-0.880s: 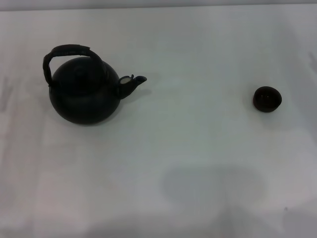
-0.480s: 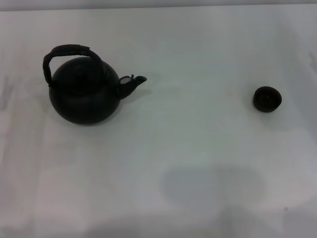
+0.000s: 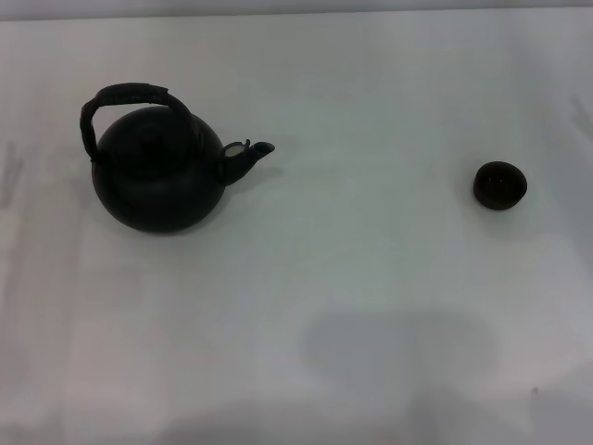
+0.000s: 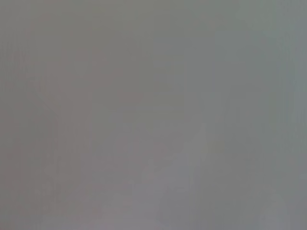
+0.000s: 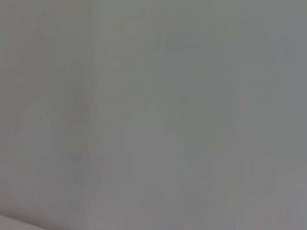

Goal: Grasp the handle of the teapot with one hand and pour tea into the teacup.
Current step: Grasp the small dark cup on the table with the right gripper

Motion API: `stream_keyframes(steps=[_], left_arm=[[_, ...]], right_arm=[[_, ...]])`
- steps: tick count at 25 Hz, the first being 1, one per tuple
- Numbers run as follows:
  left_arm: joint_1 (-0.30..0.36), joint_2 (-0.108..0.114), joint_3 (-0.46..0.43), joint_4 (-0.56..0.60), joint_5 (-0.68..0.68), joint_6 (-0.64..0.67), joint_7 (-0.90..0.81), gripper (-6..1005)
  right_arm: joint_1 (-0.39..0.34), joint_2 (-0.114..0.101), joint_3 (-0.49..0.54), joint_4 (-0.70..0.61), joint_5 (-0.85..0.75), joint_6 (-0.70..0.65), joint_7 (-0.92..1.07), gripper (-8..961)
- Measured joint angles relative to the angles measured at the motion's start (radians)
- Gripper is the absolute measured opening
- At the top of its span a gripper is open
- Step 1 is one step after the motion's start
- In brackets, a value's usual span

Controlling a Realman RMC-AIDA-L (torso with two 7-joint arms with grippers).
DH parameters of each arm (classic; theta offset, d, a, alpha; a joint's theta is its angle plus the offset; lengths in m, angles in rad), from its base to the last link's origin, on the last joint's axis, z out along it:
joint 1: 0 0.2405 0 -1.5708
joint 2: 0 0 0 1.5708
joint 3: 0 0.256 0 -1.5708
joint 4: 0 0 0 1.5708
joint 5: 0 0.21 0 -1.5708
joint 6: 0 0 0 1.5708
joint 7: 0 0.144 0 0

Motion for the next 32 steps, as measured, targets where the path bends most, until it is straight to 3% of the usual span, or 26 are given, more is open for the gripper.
stream_keyframes(steps=[3,6,13,19,24,32], left_arm=[[0.004,0.000,0.000,0.000,0.000,0.000,0.000,881],[0.006,0.000,0.000,0.000,0.000,0.000,0.000,881],[0.003,0.001,0.000,0.000,-0.006,-0.001,0.000,881],[-0.002,0.001,0.000,0.000,-0.009,-0.015,0.000,881],[-0.011,0.000,0.000,0.000,-0.009,-0.027,0.000,881],[-0.014,-0.002,0.001,-0.001,-0.008,-0.028,0.000,882]], right_arm=[[-0.010,-0.018,-0.075,0.057,-0.015,0.002,0.069,829],[-0.022,-0.049,-0.142,0.133,-0.083,0.017,0.180,827],[0.003,-0.092,-0.156,0.270,-0.388,0.155,0.410,823],[0.046,-0.090,-0.158,0.365,-0.641,0.210,0.590,820],[0.101,-0.065,-0.159,0.394,-0.853,0.221,0.673,817],[0.128,-0.047,-0.173,0.396,-0.916,0.223,0.697,812]])
